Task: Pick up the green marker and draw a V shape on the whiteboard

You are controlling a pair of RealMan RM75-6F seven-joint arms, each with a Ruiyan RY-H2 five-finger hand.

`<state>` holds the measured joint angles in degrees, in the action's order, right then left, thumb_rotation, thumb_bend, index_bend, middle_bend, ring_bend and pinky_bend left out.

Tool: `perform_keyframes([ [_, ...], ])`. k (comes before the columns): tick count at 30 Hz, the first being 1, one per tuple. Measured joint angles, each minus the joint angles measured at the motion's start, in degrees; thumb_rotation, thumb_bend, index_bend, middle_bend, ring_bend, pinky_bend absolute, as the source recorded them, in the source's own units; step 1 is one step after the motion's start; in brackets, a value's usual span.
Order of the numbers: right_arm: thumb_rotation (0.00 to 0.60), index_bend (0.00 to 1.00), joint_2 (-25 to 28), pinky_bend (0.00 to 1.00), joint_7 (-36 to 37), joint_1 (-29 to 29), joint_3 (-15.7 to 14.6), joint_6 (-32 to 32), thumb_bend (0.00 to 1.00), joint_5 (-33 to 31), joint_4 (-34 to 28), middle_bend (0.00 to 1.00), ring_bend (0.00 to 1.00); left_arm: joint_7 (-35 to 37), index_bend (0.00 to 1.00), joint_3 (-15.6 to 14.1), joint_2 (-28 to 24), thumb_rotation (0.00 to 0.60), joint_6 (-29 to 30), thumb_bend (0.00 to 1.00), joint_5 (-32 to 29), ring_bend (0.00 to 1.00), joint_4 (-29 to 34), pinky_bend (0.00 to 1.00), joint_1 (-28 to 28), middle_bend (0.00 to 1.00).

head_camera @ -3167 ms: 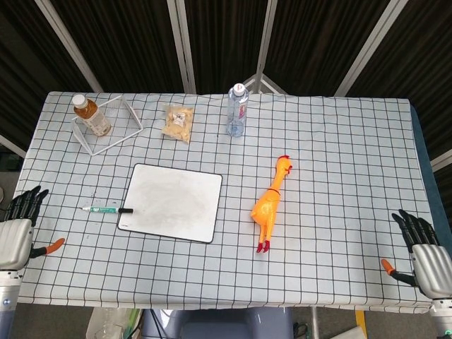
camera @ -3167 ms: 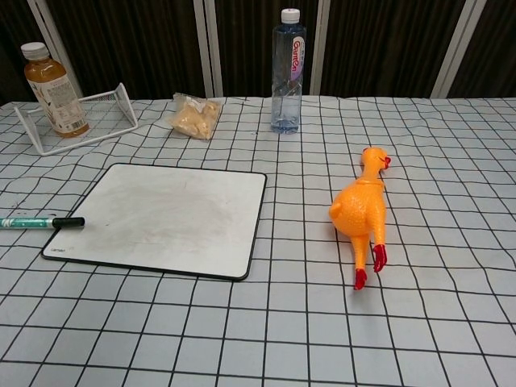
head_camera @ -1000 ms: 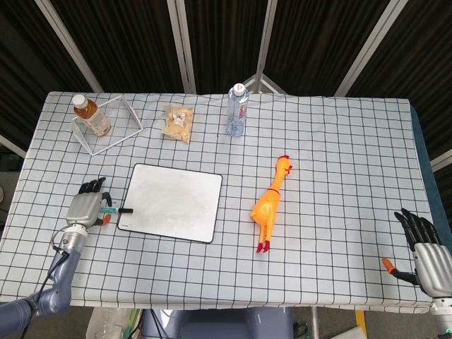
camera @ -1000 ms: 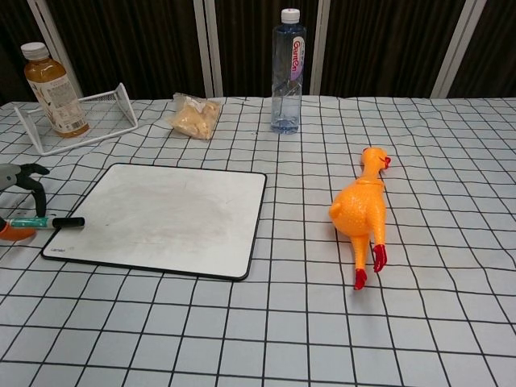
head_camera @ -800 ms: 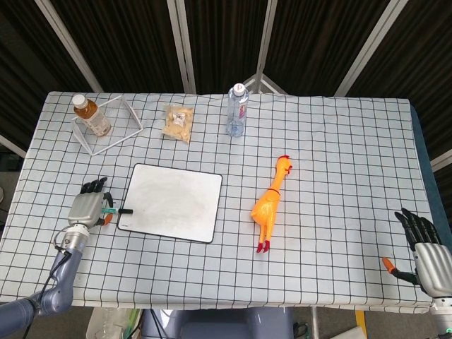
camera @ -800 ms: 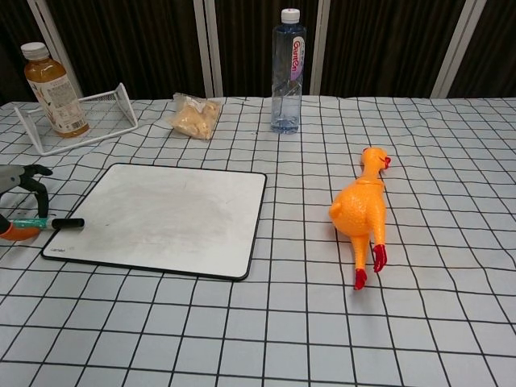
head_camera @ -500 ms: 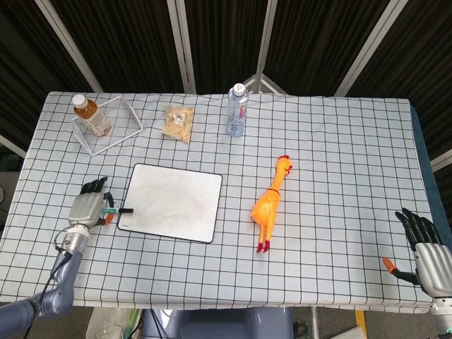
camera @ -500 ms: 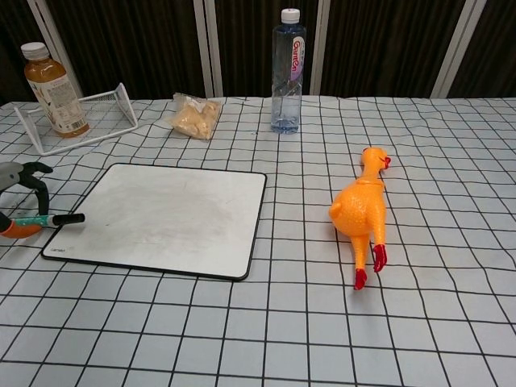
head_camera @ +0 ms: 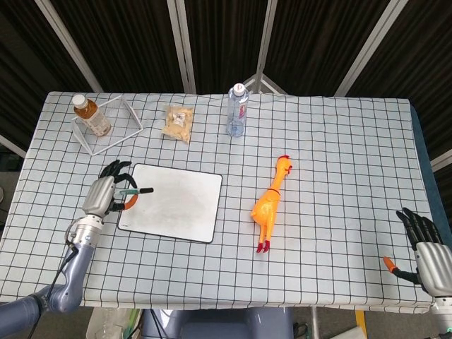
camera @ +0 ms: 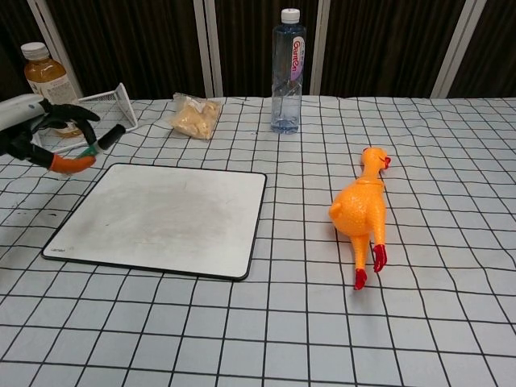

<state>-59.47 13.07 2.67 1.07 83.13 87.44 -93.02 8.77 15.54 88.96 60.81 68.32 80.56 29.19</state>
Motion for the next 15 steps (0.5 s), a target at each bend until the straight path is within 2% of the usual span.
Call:
perform_keyframes([
  [4, 0.600, 0.00, 0.01, 0.00, 0.30, 0.03, 0.00, -0.19, 0.26, -0.13, 0.13, 0.00, 0.00, 6.26, 0.70, 1.00, 3.35, 0.600, -0.77, 0.61, 2.74, 0.00, -1.80, 0.00, 2.26, 0.16],
  [15, 0.600, 0.00, -0.07, 0.00, 1.03, 0.14, 0.06, -0.67, 0.26, -0.53, 0.52, 0.00, 0.00, 12.47, 0.70, 2.23, 12.52, 0.600, -5.19, 0.61, 3.25, 0.00, -11.22, 0.00, 8.05, 0.16],
])
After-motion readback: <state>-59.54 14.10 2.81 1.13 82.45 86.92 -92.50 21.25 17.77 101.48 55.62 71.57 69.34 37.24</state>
